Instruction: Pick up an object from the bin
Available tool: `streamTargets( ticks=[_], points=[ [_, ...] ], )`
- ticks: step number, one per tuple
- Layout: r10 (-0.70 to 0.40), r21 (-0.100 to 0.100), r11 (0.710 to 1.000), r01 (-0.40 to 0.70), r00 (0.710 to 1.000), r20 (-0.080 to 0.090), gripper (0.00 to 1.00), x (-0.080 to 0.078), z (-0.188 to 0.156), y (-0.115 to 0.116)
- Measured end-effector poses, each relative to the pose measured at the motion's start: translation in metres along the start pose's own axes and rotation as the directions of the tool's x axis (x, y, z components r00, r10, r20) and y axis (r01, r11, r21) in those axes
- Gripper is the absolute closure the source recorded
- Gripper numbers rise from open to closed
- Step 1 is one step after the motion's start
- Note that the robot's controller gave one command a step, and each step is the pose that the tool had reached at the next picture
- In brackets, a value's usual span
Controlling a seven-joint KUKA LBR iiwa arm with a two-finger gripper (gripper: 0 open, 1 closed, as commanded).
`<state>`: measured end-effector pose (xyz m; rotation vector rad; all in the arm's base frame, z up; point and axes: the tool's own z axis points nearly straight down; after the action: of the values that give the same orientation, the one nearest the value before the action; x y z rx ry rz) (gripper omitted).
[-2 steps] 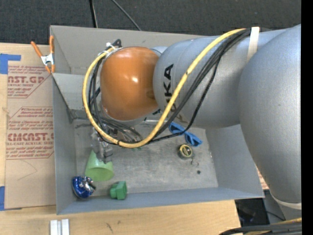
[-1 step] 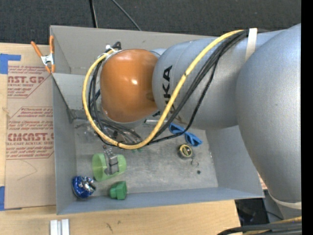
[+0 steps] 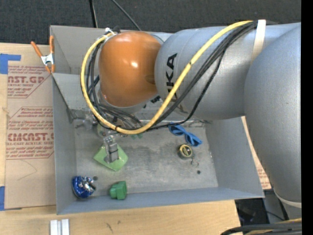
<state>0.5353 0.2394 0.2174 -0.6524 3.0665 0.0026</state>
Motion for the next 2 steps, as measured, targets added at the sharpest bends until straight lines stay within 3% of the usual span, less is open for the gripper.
streamTargets(
  ticks=[1,2],
  points=[
    [-0.036,0.001,0.999,0.036,0.999,0.005,0.00,0.0516,0.1334,-0.0460],
    [-0.038,0.000,0.999,0.038,0.999,0.011,1.00,0.0483,0.1273,-0.0443]
  ],
)
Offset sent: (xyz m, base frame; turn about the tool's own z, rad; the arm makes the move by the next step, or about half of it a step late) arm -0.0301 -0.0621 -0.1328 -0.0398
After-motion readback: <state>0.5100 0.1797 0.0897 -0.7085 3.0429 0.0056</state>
